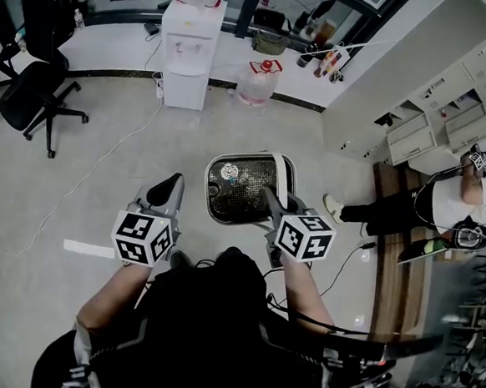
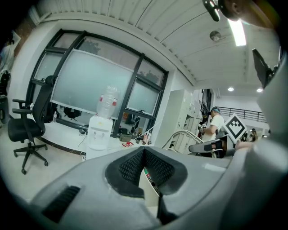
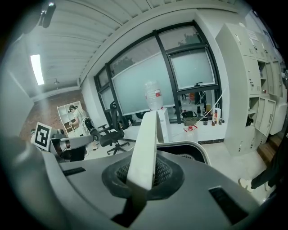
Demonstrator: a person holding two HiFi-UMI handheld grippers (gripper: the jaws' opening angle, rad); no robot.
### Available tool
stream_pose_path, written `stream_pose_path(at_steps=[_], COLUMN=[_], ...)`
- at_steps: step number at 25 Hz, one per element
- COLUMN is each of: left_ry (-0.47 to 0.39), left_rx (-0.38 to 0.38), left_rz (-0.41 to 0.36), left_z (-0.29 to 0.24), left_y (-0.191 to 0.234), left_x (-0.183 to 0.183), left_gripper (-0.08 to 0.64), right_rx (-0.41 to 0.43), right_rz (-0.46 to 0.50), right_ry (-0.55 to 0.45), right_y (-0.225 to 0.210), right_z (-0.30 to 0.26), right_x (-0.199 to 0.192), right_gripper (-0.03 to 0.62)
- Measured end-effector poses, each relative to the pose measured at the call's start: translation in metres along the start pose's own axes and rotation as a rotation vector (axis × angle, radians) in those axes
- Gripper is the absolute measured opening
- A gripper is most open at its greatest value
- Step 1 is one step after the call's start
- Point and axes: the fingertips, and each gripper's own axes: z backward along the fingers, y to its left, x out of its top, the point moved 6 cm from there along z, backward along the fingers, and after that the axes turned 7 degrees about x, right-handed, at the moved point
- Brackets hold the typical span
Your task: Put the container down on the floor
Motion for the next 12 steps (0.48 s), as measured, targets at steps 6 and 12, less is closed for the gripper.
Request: stream_pose_path(at_steps=[6,12], left_ry=[0.003,0.011], left_rx=[0.010,0.057], left_rz=[-0.002,-0.009], left_z=[-0.007,-0.035], left_y=[0.012,0.027], left_x=[0.003,0.014], left_gripper=[0.006,0.006], right_rx=[0.015,0.050], right_rz=[-0.015,-0.015], right_ry=[-0.001,-0.008], right_y=[-0.003,-0.021], right_z=[-0.018,-0.048], right_x=[0.009,0.027], right_gripper=[0.008,0.008])
